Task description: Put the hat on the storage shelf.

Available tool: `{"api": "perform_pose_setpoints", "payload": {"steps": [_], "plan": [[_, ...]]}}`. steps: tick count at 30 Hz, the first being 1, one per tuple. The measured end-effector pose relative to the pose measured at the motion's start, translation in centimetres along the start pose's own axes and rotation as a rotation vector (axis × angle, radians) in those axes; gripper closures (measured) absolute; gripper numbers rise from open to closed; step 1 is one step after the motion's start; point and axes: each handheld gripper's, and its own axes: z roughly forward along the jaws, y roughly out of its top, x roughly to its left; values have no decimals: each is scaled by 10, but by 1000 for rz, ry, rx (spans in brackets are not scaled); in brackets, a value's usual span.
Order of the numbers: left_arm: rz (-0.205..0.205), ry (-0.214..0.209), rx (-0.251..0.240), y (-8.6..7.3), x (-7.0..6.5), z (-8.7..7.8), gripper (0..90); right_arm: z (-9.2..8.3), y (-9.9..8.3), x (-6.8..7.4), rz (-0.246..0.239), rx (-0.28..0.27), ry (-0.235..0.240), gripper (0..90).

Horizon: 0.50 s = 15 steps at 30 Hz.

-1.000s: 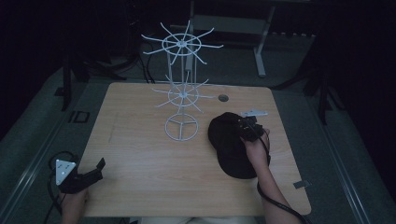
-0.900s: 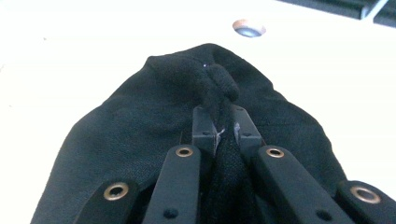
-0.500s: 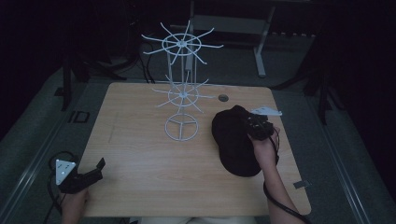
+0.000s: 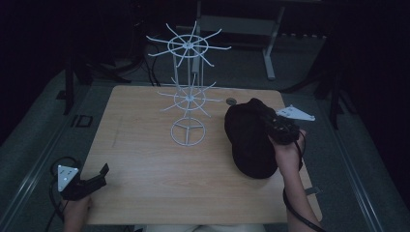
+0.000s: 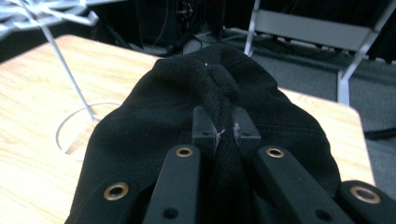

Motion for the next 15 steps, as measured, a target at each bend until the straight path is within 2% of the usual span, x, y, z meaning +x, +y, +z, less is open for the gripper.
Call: {"api": "perform_pose_setpoints", "payload": {"steps": [9, 15], "plan": [[0, 1, 0, 0, 0, 0, 14, -46, 28, 3, -8, -133, 20, 836], [0, 1, 0, 0, 0, 0, 14, -79, 50, 11, -37, -228, 47, 835]]}}
